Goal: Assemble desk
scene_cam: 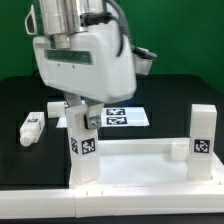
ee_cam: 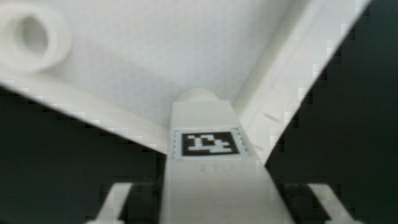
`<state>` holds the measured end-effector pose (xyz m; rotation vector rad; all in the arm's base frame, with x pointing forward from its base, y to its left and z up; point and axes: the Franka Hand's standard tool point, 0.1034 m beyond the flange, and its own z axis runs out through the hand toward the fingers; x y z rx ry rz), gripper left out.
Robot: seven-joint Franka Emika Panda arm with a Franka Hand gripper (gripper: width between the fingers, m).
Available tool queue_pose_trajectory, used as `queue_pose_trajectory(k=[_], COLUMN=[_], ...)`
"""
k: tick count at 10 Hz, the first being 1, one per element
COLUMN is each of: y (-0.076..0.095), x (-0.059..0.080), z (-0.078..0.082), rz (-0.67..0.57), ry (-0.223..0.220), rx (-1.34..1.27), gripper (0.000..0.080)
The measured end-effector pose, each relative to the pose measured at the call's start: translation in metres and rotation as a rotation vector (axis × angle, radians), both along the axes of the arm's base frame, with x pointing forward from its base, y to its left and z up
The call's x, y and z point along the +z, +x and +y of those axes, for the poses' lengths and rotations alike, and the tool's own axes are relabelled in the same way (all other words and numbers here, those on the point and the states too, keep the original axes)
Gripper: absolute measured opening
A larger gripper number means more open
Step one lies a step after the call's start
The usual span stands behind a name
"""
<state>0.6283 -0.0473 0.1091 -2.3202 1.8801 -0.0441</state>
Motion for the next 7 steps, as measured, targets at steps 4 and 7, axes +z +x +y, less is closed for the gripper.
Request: queue_pose_trajectory(k=[4, 7], y=[0.0017, 0.0000], x=[-0.0011, -0.0014], z=[0.0049, 0.0039], rz=[0.020, 0.008], ry=[0.041, 0.021], rx=[-0.301, -0.094], gripper=[0.0285, 0.0479])
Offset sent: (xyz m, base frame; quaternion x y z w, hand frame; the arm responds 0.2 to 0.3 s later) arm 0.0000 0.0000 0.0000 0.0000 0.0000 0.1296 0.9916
